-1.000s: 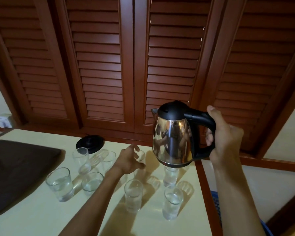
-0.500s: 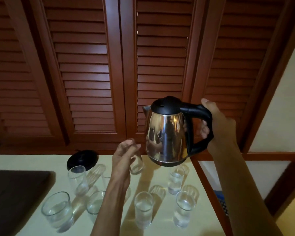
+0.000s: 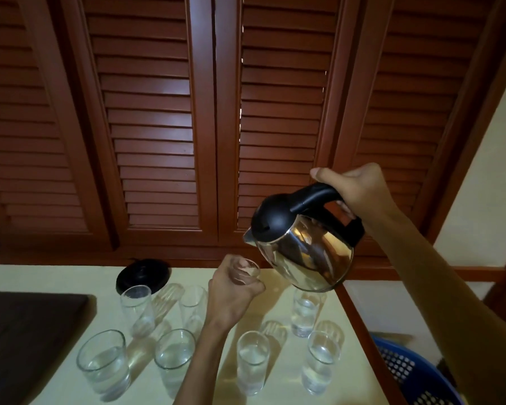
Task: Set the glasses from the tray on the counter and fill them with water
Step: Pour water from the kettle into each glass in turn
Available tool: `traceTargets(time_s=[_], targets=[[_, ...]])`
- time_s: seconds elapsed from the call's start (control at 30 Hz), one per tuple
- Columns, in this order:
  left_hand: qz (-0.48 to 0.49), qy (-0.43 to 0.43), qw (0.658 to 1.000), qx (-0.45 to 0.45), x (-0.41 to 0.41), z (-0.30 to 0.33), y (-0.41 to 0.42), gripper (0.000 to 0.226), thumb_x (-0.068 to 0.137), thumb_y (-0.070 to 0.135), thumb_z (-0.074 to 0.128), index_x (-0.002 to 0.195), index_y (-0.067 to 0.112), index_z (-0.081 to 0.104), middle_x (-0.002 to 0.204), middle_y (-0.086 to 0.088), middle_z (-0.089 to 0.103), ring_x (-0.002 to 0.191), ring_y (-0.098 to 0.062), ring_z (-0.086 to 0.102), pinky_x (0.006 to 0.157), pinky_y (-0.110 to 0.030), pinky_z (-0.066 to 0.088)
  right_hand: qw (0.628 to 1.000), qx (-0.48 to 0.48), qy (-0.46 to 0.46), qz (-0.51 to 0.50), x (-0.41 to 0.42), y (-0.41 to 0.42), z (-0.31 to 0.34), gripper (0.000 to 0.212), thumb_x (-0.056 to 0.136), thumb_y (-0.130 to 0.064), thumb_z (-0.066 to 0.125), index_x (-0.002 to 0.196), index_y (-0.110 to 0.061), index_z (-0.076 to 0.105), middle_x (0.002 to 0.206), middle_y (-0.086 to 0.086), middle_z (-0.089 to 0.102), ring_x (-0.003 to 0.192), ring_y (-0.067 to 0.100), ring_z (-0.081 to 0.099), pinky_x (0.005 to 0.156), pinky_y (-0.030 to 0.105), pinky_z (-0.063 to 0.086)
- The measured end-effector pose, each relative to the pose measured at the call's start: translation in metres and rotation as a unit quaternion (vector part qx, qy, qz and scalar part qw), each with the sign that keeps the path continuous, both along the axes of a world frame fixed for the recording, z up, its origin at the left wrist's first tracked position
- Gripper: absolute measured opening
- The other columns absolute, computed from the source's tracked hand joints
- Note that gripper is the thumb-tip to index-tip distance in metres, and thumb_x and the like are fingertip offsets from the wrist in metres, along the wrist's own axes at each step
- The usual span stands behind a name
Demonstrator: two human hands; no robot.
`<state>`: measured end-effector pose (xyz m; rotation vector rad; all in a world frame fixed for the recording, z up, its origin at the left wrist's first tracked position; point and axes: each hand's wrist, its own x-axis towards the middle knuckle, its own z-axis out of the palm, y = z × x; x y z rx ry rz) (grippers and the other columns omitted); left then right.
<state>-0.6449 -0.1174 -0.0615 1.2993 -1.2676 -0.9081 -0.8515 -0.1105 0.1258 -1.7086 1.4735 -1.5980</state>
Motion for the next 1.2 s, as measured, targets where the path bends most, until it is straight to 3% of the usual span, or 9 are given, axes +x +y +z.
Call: traceTargets(time_s=[0.13,0.27,0.43,0.7,0.87,1.03,1.2], targets=[[-0.004,-0.026,1.0,0.013,0.0,-0.002,0.003,0.041,0.05,0.021,0.08,0.088,0.029,0.067,0.069,0.008,0.072,0.072,-0.013,0.071,0.076,-0.04,0.061,0.991,0.023,0.128,0.025,0.006,-0.01,0.011,0.05,0.082,-0.039,0.081,0.043,-0.013,0.062,0.034,-0.005,0.046,0.031,0.007,0.039,0.041,0.02,0.033],[-0.004,-0.041,0.999,0.008,-0.001,-0.003,0.006,0.036,0.05,0.017,0.079,0.083,0.026,0.068,0.066,0.008,0.071,0.065,-0.006,0.068,0.074,-0.036,0.059,0.967,0.023,0.245,0.061,0.018,-0.013,0.013,0.063,0.081,-0.046,0.078,0.036,-0.016,0.047,0.036,-0.006,0.035,0.034,0.01,0.031,0.052,0.028,0.03],[-0.019,-0.069,0.997,0.0,0.0,-0.006,0.009,0.033,0.055,0.012,0.082,0.081,0.024,0.065,0.064,0.013,0.07,0.059,-0.004,0.064,0.064,-0.025,0.053,0.938,0.021,0.343,0.051,0.033,-0.009,0.009,0.065,0.08,-0.054,0.074,0.035,-0.018,0.046,0.035,-0.009,0.037,0.034,0.007,0.036,0.049,0.025,0.031],[-0.03,-0.047,0.998,0.005,-0.001,-0.015,0.009,0.032,0.06,-0.001,0.08,0.085,0.014,0.068,0.065,0.006,0.068,0.059,-0.008,0.061,0.059,-0.021,0.051,0.908,-0.019,0.415,0.052,0.043,-0.011,0.013,0.066,0.078,-0.058,0.072,0.037,-0.017,0.041,0.033,-0.01,0.03,0.037,0.01,0.033,0.05,0.025,0.033],[-0.025,-0.037,0.999,0.012,-0.001,-0.019,0.008,0.034,0.06,-0.005,0.081,0.086,0.013,0.067,0.064,0.007,0.066,0.058,-0.006,0.06,0.058,-0.018,0.051,0.892,-0.035,0.448,0.049,0.044,-0.012,0.023,0.063,0.076,-0.063,0.067,0.039,-0.017,0.045,0.036,-0.01,0.033,0.04,0.012,0.04,0.061,0.034,0.053],[-0.029,-0.047,0.998,0.011,-0.002,-0.021,0.009,0.028,0.063,-0.003,0.078,0.084,0.011,0.066,0.062,0.008,0.066,0.056,-0.005,0.057,0.055,-0.018,0.048,0.891,-0.036,0.451,0.039,0.04,-0.014,0.035,0.065,0.079,-0.059,0.07,0.038,-0.017,0.043,0.032,-0.011,0.033,0.036,0.008,0.037,0.052,0.025,0.034],[-0.031,-0.055,0.998,0.027,-0.002,-0.025,0.008,0.027,0.063,0.001,0.079,0.079,0.019,0.066,0.063,0.01,0.068,0.055,-0.001,0.058,0.056,-0.017,0.049,0.893,-0.028,0.447,0.04,0.037,-0.014,0.043,0.063,0.08,-0.06,0.07,0.039,-0.017,0.047,0.034,-0.01,0.034,0.038,0.008,0.038,0.055,0.027,0.037]])
